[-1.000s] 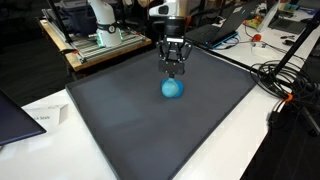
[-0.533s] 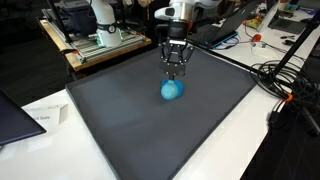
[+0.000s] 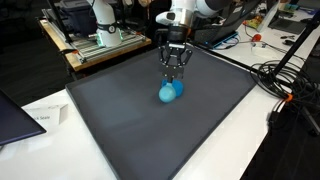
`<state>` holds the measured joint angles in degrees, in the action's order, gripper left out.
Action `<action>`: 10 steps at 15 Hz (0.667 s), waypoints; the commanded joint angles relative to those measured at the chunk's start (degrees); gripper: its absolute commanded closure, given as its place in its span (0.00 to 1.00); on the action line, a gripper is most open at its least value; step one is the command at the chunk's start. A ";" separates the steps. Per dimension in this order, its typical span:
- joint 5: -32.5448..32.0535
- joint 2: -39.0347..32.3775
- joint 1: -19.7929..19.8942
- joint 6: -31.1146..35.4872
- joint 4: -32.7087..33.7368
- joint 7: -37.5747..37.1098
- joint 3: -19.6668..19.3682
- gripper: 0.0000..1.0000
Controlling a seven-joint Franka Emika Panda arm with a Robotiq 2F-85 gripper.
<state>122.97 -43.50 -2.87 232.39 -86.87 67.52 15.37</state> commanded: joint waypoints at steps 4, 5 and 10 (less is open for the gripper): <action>-10.08 3.71 -2.81 -6.29 -10.67 -10.16 -2.05 0.78; -11.64 4.04 -3.19 -6.92 -12.07 -11.53 -2.38 0.78; -22.28 6.36 -5.68 -10.66 -19.57 -20.35 -4.69 0.78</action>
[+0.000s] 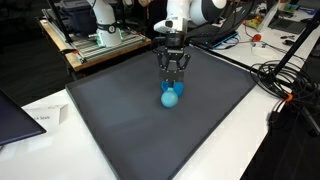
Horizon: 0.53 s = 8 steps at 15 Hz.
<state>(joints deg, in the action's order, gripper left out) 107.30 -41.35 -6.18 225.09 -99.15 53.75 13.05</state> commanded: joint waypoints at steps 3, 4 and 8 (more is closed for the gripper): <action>-13.17 5.91 -3.65 -4.54 -12.18 -12.35 -3.61 0.78; -15.57 6.50 -4.17 -4.83 -13.82 -14.44 -4.05 0.78; -23.94 9.37 -5.24 -5.31 -19.65 -21.36 -5.30 0.78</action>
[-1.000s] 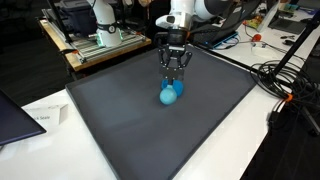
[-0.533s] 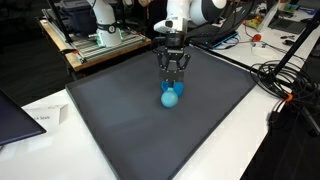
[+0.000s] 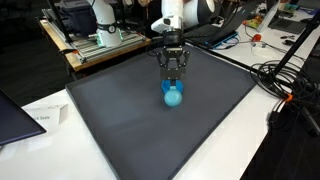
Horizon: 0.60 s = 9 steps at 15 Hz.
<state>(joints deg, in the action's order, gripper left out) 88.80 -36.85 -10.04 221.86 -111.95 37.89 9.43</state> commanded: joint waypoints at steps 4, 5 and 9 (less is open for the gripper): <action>-4.15 8.55 0.54 -1.95 -9.73 -3.67 0.32 0.78; -2.34 9.46 0.77 -2.22 -9.96 -1.85 0.63 0.78; 6.21 11.57 1.69 -3.87 -9.83 7.31 1.98 0.78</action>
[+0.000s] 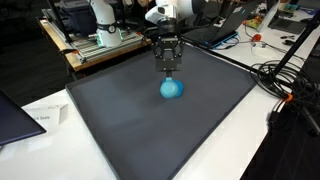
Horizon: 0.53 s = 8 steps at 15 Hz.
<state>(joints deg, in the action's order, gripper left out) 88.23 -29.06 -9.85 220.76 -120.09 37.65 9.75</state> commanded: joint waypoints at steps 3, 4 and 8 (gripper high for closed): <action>15.33 3.77 2.57 -2.88 0.17 16.23 3.15 0.78; 17.42 3.86 3.03 -2.81 0.75 18.38 3.74 0.78; 22.66 5.04 5.25 -4.26 2.34 23.13 6.10 0.78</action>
<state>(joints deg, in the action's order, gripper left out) 104.48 -26.46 -7.61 219.05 -119.04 54.03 13.25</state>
